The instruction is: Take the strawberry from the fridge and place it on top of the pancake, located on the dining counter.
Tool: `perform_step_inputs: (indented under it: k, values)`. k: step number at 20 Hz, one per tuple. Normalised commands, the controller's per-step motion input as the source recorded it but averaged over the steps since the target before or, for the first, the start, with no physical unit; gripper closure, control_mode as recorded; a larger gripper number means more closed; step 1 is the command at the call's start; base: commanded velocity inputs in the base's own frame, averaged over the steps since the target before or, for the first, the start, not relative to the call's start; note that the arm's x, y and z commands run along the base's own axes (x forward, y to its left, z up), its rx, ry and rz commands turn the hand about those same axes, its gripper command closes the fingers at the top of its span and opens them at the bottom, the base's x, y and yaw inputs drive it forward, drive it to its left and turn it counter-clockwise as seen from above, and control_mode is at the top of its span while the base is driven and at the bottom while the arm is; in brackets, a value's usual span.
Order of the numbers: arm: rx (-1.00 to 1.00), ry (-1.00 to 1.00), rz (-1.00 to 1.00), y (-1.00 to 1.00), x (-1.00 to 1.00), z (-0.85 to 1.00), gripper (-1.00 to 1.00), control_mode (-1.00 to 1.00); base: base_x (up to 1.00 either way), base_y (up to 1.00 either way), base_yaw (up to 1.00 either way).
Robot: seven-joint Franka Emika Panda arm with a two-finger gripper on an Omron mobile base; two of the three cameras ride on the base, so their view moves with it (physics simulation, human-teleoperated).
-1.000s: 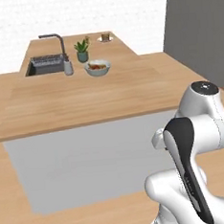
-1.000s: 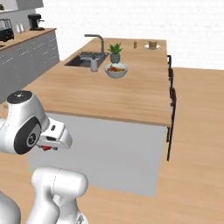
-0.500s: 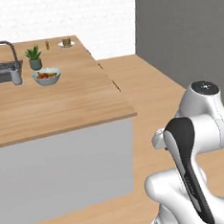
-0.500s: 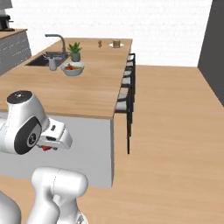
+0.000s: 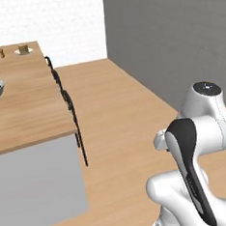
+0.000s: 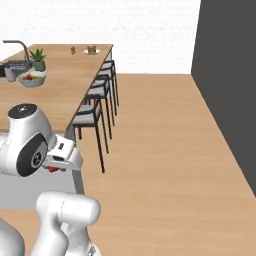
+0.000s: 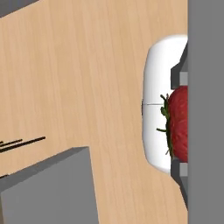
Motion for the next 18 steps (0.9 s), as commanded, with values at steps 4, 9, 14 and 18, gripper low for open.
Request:
perform_step_inputs:
  k: [4, 9, 14, 18]
  values:
    - [0.0, 0.0, 0.0, 0.0, 0.0, 0.0, 1.0, 1.0, 0.59, -0.52, 0.21]
    - [0.0, 0.0, 0.0, 0.0, 0.0, 0.0, 1.0, 1.0, 0.78, -0.41, 0.22]
    - [0.0, 0.0, 0.0, 0.0, 0.0, 0.0, 1.0, 1.0, 0.88, -0.47, 0.24]
    - [0.0, 0.0, 0.0, 0.0, 0.0, 0.0, 1.0, 1.0, 0.72, -0.67, 0.21]
